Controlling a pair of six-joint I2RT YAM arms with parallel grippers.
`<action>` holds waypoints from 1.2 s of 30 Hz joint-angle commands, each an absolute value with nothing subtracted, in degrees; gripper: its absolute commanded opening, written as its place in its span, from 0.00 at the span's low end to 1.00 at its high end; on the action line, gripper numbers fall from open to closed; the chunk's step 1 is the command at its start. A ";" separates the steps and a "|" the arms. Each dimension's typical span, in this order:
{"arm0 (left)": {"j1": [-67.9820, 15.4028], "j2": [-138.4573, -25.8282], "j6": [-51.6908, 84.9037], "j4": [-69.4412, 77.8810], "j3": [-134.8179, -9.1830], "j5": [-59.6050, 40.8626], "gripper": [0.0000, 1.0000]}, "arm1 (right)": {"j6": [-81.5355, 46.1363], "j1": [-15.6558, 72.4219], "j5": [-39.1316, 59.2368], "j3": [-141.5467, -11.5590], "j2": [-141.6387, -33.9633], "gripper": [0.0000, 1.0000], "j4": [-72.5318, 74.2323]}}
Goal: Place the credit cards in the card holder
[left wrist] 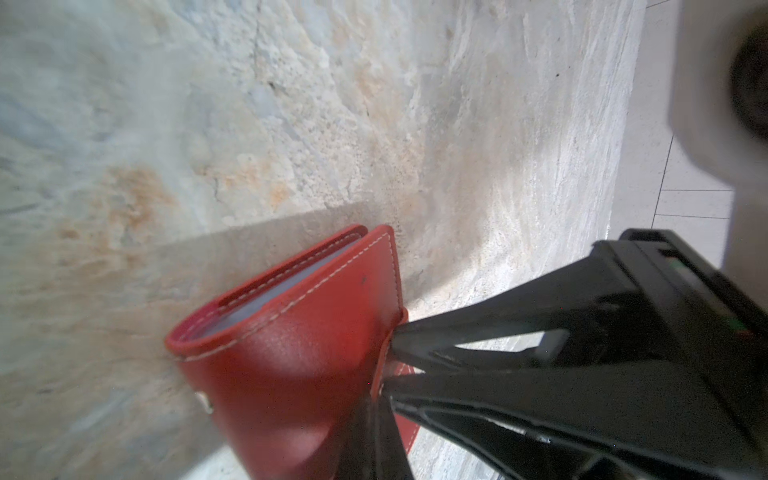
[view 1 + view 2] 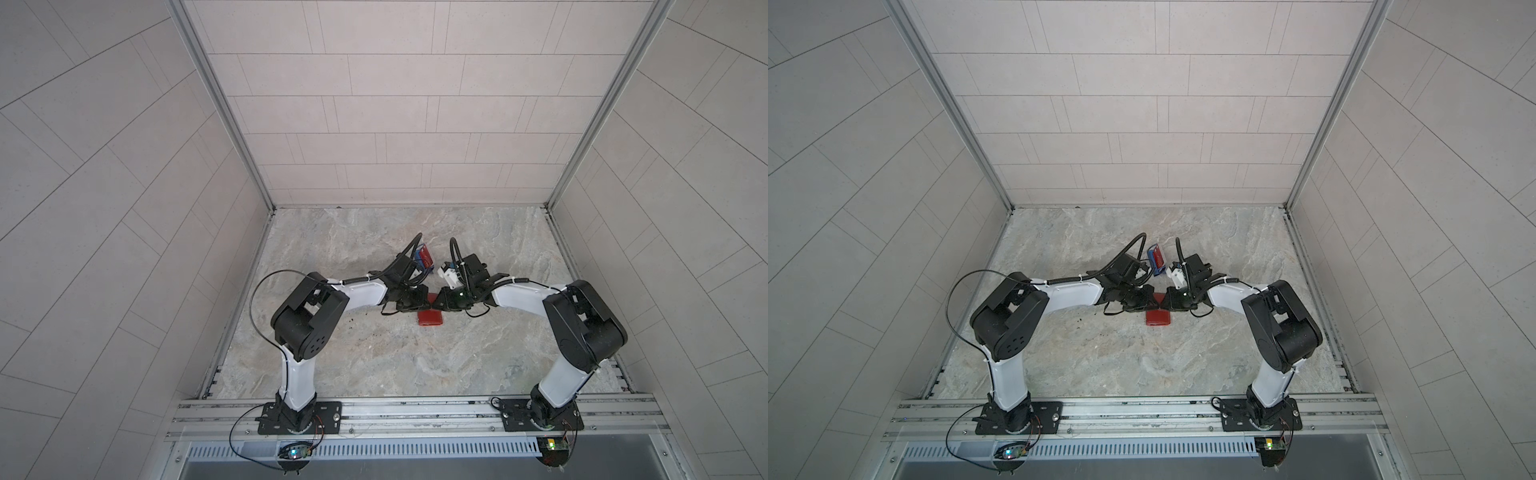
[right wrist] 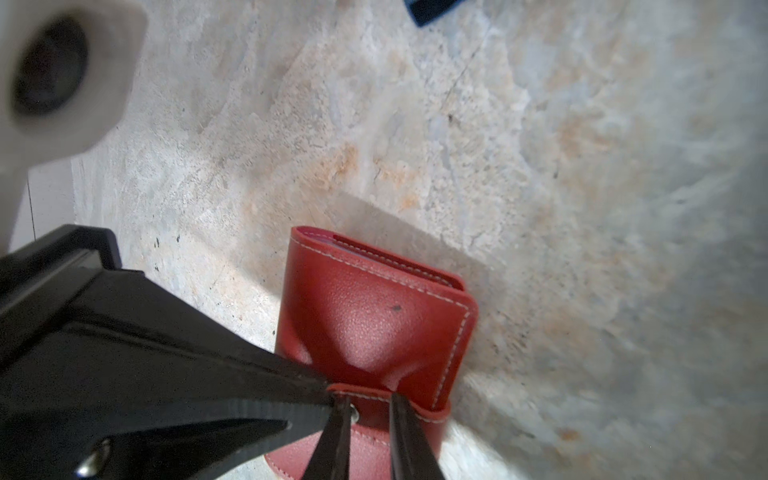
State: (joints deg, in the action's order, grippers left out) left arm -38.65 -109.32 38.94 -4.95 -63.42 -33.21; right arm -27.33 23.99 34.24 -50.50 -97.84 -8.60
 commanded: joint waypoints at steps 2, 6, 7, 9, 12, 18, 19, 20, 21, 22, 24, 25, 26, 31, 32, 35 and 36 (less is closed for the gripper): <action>-38.58 -110.30 37.54 -5.71 -65.09 -32.38 0.00 | -26.46 23.79 30.11 -49.92 -98.96 0.20 -14.59; -38.58 -110.39 37.35 -5.84 -65.38 -32.22 0.00 | -26.46 23.77 30.05 -50.08 -99.09 0.21 -14.67; -38.58 -110.51 37.26 -5.90 -65.47 -32.12 0.00 | -26.45 23.75 30.05 -50.17 -99.06 0.21 -14.71; -38.58 -110.70 37.08 -5.94 -65.56 -32.11 0.00 | -26.46 23.80 30.06 -50.25 -99.06 0.23 -14.76; -38.58 -110.98 36.90 -5.98 -65.94 -32.46 0.00 | -26.50 23.80 29.91 -50.36 -98.73 0.28 -14.94; -38.58 -110.58 36.51 -5.80 -66.12 -32.50 0.00 | -26.46 23.75 29.45 -50.49 -97.83 0.31 -15.36; -38.58 -110.52 36.38 -5.80 -66.14 -32.49 0.00 | -26.46 23.81 29.53 -50.62 -97.84 0.30 -15.45; -38.58 -110.40 36.31 -5.81 -66.11 -32.46 0.00 | -26.36 23.81 29.51 -50.69 -97.90 0.29 -15.49; -38.58 -110.39 36.29 -5.71 -66.11 -32.44 0.00 | -26.37 23.77 29.68 -50.79 -97.91 0.27 -15.56; -38.58 -110.37 36.21 -5.67 -66.07 -32.54 0.00 | -26.37 23.79 29.76 -50.88 -98.00 0.26 -15.56; -38.58 -110.31 36.18 -5.28 -65.96 -32.74 0.00 | -26.37 23.75 29.86 -50.96 -98.00 0.26 -15.56; -38.58 -110.39 36.14 -5.19 -66.01 -32.85 0.00 | -26.37 23.75 29.84 -50.99 -97.93 0.26 -15.60; -38.57 -110.43 36.07 -5.02 -66.03 -32.99 0.00 | -26.37 23.78 29.88 -51.06 -97.91 0.26 -15.64; -38.54 -110.50 36.01 -4.31 -66.13 -33.61 0.00 | -26.37 23.77 29.77 -51.15 -97.22 0.30 -15.82; -38.58 -110.61 36.12 -4.23 -66.15 -33.67 0.00 | -26.37 23.74 29.64 -51.15 -97.12 0.31 -15.82; -38.59 -110.61 35.96 -4.06 -66.31 -34.11 0.00 | -26.28 23.81 29.53 -51.24 -96.88 0.33 -15.82; -38.58 -110.58 35.79 -3.90 -66.23 -34.25 0.00 | -26.28 23.82 29.56 -51.33 -96.82 0.33 -15.82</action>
